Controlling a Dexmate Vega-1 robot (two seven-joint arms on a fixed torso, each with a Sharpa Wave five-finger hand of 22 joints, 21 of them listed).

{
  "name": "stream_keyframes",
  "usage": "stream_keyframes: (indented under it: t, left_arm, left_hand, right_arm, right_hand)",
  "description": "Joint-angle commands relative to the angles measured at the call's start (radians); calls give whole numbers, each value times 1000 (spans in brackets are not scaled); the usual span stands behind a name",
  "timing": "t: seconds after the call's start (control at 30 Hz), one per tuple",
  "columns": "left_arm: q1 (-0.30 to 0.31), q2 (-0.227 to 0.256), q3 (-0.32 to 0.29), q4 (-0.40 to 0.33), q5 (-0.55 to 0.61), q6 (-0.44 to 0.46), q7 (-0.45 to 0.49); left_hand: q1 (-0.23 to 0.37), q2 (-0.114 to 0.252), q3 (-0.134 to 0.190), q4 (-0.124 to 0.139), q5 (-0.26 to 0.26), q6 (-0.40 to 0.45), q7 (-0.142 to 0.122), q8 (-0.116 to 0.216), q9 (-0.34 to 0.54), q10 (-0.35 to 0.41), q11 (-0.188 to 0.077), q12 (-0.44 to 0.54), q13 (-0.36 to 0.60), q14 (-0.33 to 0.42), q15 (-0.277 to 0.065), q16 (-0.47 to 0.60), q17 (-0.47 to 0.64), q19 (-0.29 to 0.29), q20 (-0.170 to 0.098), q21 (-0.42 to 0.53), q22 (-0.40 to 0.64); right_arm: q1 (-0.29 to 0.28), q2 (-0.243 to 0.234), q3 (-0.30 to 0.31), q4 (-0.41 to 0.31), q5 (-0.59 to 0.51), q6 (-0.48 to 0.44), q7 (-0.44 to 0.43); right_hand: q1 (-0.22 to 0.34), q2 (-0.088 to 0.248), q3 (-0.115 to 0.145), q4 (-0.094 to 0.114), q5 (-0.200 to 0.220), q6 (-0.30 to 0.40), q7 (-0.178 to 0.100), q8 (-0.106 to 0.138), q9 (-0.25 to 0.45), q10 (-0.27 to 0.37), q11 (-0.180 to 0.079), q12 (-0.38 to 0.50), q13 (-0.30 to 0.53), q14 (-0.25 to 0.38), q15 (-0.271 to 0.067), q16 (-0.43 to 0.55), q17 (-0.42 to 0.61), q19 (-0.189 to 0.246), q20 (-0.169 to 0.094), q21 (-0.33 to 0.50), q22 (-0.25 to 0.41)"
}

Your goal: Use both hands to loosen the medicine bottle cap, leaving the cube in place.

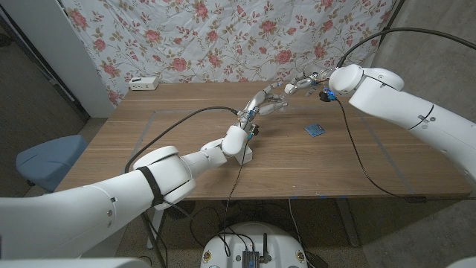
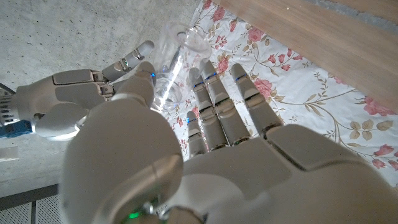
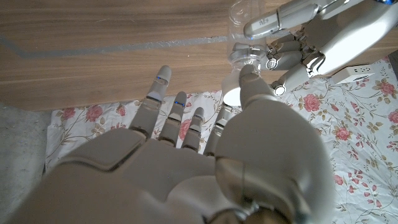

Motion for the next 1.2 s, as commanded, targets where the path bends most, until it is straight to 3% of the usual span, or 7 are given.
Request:
stream_keyframes:
  t: [0.03,0.83,1.2]
  left_arm:
    - [4,13,-2,-6,30,-41,48]
    - [37,69,-43,-60,108,-111,117]
    - [110,153,-115,-239,169,-61,131]
  left_hand:
    - [7,7,5,1,7,3,-9,-2,2,52,-54,4,4,6,-86,2,3,1,-4,-1,5]
    - [12,5,1,-2,6,-1,-10,-3,2,54,-57,5,4,6,-86,3,4,2,1,-1,5]
    - [18,4,-1,-4,6,-1,-11,-2,2,57,-61,6,4,6,-91,4,5,3,-1,-1,5]
  right_arm:
    - [1,-5,9,-26,12,-38,-26]
    - [16,1,7,-26,61,-105,-81]
    - [19,-1,-4,-27,72,-140,-108]
  right_hand:
    - [-2,-2,-1,0,-3,108,-15,8,2,10,3,5,3,11,0,8,4,8,0,4,4]
    - [-13,-6,-8,2,-3,120,-6,7,2,26,7,7,2,20,0,13,4,15,-5,6,4]
    - [-22,-10,-14,4,-4,126,-2,6,1,35,10,8,2,26,-1,15,4,18,-17,6,4]
